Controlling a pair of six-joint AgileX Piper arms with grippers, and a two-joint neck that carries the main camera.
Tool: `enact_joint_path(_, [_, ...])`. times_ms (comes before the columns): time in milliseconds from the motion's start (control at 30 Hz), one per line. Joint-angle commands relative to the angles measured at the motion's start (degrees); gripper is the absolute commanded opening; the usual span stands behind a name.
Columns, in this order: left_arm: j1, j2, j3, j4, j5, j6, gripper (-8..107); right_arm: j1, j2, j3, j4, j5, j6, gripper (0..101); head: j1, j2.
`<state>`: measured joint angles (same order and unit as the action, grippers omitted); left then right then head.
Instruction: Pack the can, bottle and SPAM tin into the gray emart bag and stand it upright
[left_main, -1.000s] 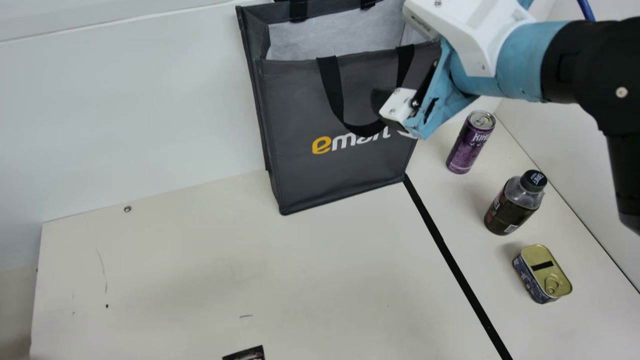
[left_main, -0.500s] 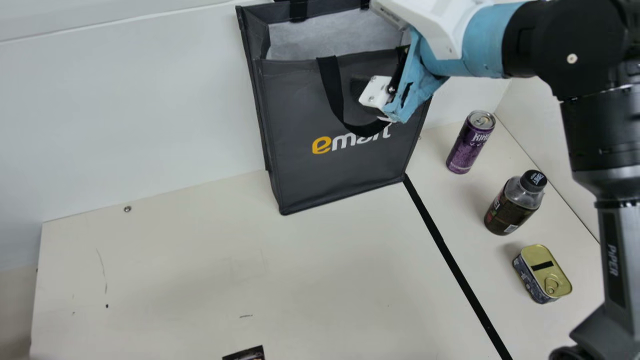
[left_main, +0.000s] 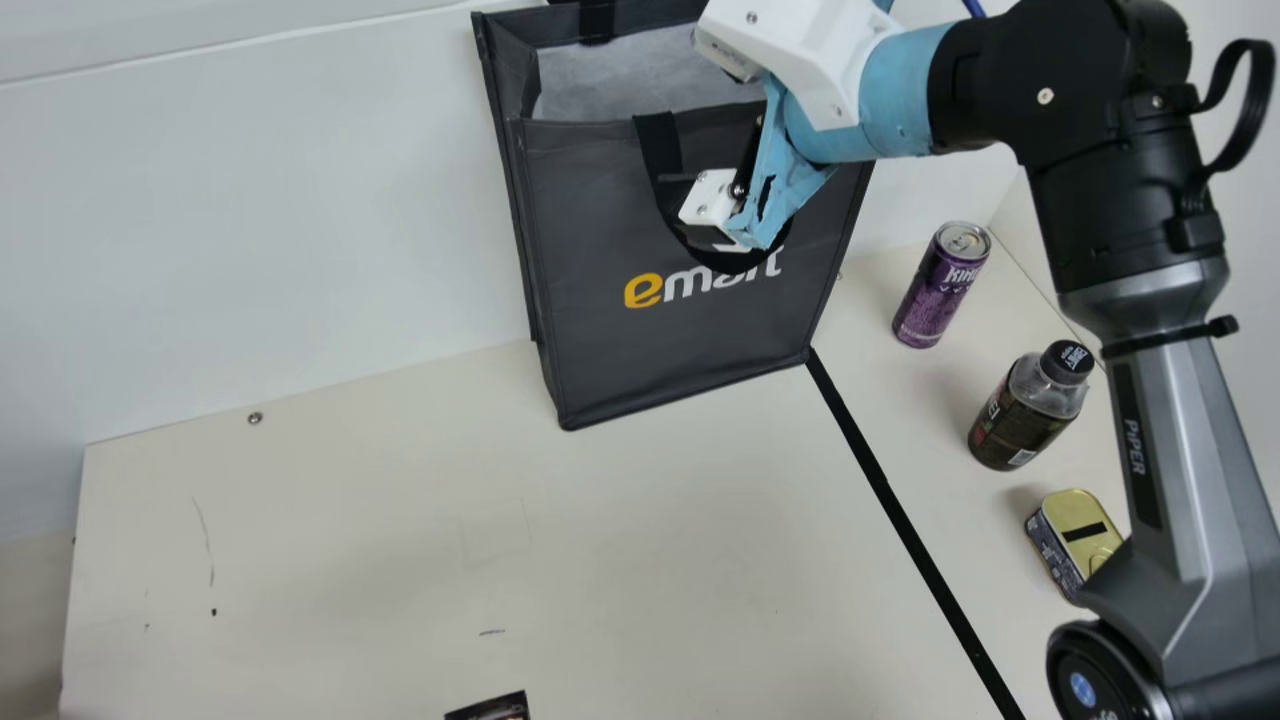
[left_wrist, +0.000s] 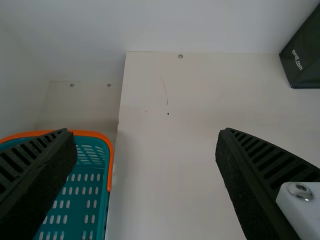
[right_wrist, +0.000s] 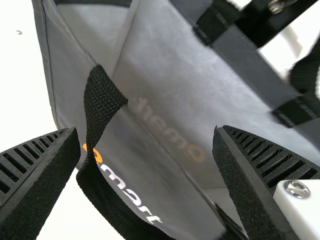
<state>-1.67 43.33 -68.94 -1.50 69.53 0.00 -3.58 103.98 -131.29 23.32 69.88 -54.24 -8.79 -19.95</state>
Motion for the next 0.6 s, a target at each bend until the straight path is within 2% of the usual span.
enact_joint_path(0, [0.00,0.00,0.00,0.00,0.00,0.00,90,-0.20,0.38,0.41,0.96,0.02,-0.06,95,-1.21,-0.05])
enact_joint_path(67, [0.00,0.00,0.00,0.00,0.00,0.00,90,-0.43,0.79,0.98,1.87,0.02,-0.33,95,-1.21,-0.05])
enact_joint_path(533, [0.00,0.00,0.00,0.00,0.00,0.00,90,-1.59,1.68,4.43,6.05,0.02,-2.78,1,-1.21,-0.05])
enact_joint_path(567, [0.00,0.00,0.00,0.00,0.00,0.00,90,-1.68,1.69,4.59,6.23,0.02,-2.99,0,-1.21,-0.05])
